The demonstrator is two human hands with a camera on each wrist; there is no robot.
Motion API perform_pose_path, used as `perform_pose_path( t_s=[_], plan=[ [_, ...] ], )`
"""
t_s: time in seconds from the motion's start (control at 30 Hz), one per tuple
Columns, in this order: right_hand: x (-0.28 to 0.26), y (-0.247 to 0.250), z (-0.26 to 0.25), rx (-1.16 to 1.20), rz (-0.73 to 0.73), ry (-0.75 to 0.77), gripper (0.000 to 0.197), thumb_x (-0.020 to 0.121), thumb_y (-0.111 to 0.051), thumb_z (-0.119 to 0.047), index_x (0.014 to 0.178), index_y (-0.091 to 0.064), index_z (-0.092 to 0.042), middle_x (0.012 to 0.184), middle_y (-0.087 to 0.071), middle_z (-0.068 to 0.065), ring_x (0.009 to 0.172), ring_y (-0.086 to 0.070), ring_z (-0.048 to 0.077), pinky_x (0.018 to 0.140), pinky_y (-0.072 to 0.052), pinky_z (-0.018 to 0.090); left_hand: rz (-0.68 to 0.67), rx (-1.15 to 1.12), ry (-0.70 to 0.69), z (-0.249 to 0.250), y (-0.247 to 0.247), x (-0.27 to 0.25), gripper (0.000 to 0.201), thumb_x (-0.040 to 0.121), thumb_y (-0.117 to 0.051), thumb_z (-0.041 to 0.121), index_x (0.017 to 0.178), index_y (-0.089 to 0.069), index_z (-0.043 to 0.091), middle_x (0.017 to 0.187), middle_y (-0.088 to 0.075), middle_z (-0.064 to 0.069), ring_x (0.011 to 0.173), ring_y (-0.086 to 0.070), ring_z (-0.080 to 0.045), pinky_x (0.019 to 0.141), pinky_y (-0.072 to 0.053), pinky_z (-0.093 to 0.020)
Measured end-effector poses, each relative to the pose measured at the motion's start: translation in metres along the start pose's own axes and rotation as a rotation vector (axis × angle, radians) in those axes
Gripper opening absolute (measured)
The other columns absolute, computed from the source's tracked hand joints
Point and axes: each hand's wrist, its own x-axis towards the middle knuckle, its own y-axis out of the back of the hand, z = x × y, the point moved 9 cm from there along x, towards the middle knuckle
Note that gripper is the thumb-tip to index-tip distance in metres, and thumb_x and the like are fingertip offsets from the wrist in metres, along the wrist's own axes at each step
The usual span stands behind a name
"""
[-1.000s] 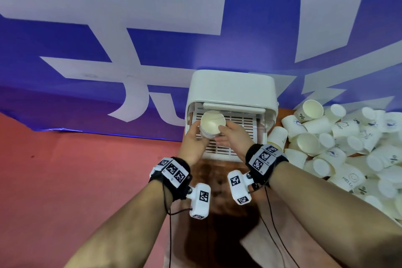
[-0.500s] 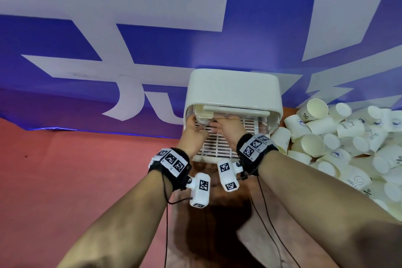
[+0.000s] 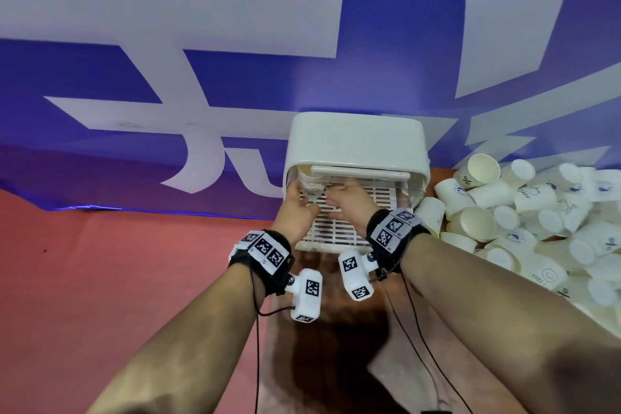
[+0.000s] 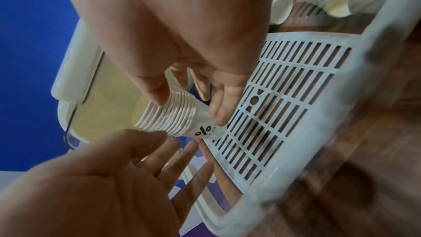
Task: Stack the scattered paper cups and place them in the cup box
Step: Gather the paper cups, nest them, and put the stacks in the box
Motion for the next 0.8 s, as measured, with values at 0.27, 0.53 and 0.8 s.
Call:
perform_pose_path(
  t_s=[0.27, 0.53, 0.8],
  plan=[
    [-0.040, 0.016, -0.002, -0.118, 0.000, -0.020, 0.049, 0.097, -0.057, -0.015, 0.143, -0.041, -0.013, 0.128, -0.054, 0.009, 0.118, -0.056, 0.026, 0.095, -0.054, 0.042, 0.037, 0.196, -0.004, -0.001, 0.009, -0.025, 0.067, 0.069, -0.059, 0.026, 0.135, -0.052, 0.020, 0.131, -0.061, -0.001, 0.117, -0.060, -0.019, 0.104, -0.046, -0.045],
    [-0.083, 0.031, -0.007, -0.251, -0.023, 0.022, 0.043, 0.096, -0.058, -0.017, 0.138, -0.049, -0.017, 0.111, -0.059, 0.007, 0.096, -0.059, 0.017, 0.084, -0.056, 0.035, 0.129, 0.336, -0.040, 0.026, 0.004, -0.075, 0.047, 0.090, -0.056, 0.007, 0.136, -0.051, 0.009, 0.132, -0.058, -0.008, 0.120, -0.054, -0.022, 0.105, -0.041, -0.031],
    [-0.134, 0.087, -0.022, -0.305, -0.023, 0.122, 0.034, 0.095, -0.058, -0.017, 0.129, -0.056, -0.016, 0.114, -0.061, 0.009, 0.092, -0.060, 0.017, 0.082, -0.056, 0.036, 0.111, 0.450, -0.133, 0.056, -0.053, -0.109, 0.039, 0.089, -0.058, 0.009, 0.128, -0.056, 0.009, 0.125, -0.057, -0.002, 0.117, -0.055, -0.019, 0.105, -0.041, -0.031]
  ],
)
